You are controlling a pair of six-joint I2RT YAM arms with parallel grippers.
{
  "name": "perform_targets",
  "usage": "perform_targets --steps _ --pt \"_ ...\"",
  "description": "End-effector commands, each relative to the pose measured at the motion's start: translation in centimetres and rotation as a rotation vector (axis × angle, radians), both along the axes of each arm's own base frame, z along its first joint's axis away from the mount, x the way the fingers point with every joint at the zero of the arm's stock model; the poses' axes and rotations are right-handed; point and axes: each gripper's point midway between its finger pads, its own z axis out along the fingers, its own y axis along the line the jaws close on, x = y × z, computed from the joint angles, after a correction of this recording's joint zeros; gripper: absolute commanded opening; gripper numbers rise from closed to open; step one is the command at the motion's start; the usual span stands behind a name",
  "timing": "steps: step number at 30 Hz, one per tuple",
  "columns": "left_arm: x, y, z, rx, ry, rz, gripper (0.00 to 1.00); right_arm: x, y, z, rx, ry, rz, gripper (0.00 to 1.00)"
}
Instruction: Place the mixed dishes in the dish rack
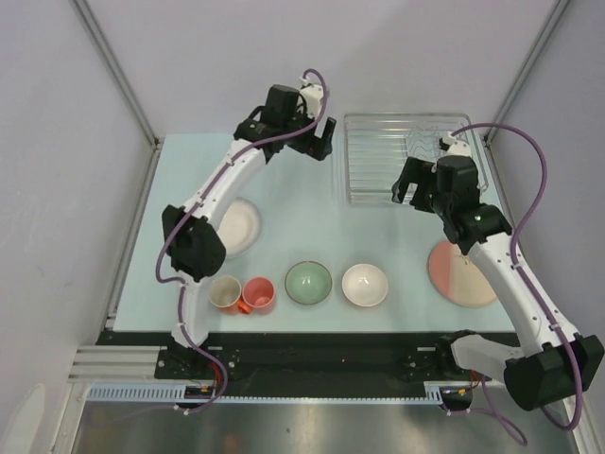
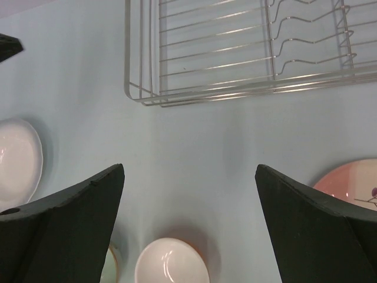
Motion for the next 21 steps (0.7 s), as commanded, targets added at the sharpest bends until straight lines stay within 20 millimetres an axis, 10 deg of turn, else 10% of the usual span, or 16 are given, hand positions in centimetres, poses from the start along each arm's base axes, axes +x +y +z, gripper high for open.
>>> perform_targets --steps 1,21 --pt "2.8 -2.7 2.6 -0.088 -0.137 0.034 1.00 -0.3 0.2 1.7 0.029 -0.097 0.001 1.00" --pt "6.6 -9.2 -9.3 -0.071 -0.075 0.080 1.00 -2.2 1.9 1.1 -0.001 -0.215 0.056 1.00"
